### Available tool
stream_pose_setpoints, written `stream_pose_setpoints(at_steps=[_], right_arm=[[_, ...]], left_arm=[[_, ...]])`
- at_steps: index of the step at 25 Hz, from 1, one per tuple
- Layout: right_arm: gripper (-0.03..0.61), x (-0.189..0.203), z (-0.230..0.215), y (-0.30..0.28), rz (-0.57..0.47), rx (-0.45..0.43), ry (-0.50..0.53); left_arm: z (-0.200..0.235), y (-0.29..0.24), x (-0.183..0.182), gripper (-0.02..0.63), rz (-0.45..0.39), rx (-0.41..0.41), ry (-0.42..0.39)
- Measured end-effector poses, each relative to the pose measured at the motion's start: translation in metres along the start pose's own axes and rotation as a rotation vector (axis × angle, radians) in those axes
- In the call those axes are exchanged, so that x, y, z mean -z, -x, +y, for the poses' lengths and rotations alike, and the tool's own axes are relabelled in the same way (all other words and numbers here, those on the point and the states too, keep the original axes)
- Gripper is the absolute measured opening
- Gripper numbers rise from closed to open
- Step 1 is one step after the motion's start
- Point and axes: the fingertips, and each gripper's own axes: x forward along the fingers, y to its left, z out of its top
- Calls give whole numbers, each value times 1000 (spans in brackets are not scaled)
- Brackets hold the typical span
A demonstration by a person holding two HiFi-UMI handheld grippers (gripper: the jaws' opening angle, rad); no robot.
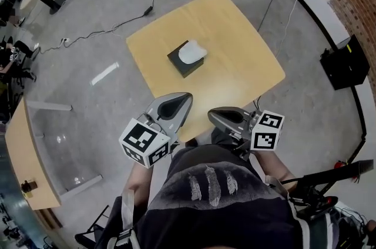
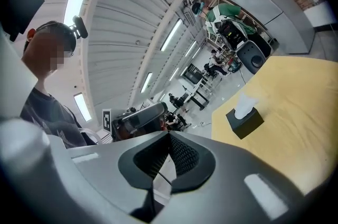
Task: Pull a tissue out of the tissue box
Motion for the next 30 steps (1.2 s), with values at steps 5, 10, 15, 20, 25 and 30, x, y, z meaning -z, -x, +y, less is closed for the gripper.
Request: stream_pose_setpoints(at_steps=[5, 10, 15, 20, 25, 30], right_arm=[[-3, -21, -15, 11, 7, -72, -18], [-3, -42, -45, 23, 72, -127, 4], [-3, -46, -52, 20, 170, -148, 101], [-2, -51, -92, 8, 246, -39, 221], [11, -69, -117, -7, 240, 0, 232], [81, -85, -135, -19, 289, 42, 259]], left_arm=[[-2, -22, -14, 3, 31, -54, -21], [-2, -60, -31, 3, 28, -122, -24], [-6, -62, -41, 3, 34, -190, -18], [8, -57, -37, 3, 39, -238, -21], [26, -53, -29, 3, 31, -259, -25], [43, -57, -28, 3, 14, -260, -2]])
